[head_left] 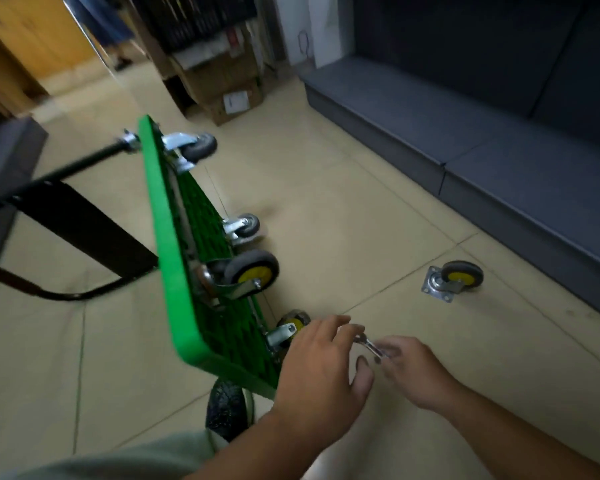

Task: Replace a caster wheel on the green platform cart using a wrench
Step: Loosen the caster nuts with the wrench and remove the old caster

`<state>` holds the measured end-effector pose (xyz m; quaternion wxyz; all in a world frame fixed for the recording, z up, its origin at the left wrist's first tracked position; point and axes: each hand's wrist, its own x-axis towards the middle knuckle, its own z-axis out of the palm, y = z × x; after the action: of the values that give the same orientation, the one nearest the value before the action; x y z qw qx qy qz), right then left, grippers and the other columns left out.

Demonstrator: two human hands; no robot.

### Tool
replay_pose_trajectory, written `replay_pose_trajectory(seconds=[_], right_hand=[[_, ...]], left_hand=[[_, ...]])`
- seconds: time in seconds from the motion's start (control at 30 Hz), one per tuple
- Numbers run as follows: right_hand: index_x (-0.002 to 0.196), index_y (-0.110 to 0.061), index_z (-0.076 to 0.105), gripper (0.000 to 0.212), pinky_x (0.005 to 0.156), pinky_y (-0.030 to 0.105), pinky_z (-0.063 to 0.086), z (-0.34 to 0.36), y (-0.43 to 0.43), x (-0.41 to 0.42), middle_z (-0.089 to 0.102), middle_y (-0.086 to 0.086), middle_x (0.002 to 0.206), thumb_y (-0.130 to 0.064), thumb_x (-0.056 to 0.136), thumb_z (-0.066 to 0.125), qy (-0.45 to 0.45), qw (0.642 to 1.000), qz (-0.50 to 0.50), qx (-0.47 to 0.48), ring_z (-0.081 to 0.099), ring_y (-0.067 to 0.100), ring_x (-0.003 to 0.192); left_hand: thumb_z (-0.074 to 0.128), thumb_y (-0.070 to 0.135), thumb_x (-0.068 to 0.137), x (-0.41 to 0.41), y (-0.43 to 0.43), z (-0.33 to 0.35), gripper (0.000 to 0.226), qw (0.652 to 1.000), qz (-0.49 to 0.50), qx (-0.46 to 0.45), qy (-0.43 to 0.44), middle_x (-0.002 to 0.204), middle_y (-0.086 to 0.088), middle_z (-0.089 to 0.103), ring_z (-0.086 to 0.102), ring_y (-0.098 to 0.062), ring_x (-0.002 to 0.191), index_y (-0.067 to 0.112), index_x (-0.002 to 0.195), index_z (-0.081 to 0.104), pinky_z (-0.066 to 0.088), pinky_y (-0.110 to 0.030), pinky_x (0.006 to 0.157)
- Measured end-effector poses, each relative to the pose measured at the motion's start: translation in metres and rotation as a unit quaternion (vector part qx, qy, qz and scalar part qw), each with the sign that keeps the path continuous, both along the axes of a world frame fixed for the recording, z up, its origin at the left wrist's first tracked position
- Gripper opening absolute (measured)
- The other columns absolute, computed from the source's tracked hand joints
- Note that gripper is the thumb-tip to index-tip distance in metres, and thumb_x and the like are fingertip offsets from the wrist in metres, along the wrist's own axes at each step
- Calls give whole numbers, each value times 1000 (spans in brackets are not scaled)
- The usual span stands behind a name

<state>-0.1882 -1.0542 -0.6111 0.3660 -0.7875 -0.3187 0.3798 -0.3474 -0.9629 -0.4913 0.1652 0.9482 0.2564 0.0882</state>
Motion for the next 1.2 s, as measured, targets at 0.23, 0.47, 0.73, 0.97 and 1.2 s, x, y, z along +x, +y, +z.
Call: replay_pose_trajectory(seconds=[0.23,0.47,0.73,0.97,1.2], right_hand=[[108,-24,78,25,52,21,40,133,13,-75,63,-12,55,-9,96,62,37,996,-24,82,52,5,47],[86,-22,79,28,42,19,36,196,34,-108,72,11,68,-2,92,61,161,977,-63,123,49,13,43],[87,-23,78,26,41,14,38,178,81,-97,76,2,71,-2,91,64,223,967,-66,103,52,0,41],[92,-31,75,22,45,15,39,152,86,-103,77,-3,77,-11,93,65,247,959,-98,101,53,3,44],[111,-29,77,23,50,11,40,122,100,-120,78,-8,85,-15,95,66,213,969,-68,102,58,-1,50]], left_hand=[[61,31,95,-72,16,115,31,980,1,-25,-199,133,13,63,56,-2,128,25,123,72,41,-18,109],[59,34,100,-106,102,136,33,931,208,-98,-283,127,15,56,55,-10,123,34,132,58,50,-43,106],[78,34,86,-83,130,81,96,941,279,-122,-149,152,7,27,32,-15,144,24,162,20,33,-42,122],[68,33,95,-81,128,60,20,826,408,-334,-197,95,2,77,76,-17,82,36,115,62,63,-42,73],[65,54,73,-93,139,58,35,852,359,-362,-119,80,-4,79,77,-23,74,23,85,75,62,-40,66]])
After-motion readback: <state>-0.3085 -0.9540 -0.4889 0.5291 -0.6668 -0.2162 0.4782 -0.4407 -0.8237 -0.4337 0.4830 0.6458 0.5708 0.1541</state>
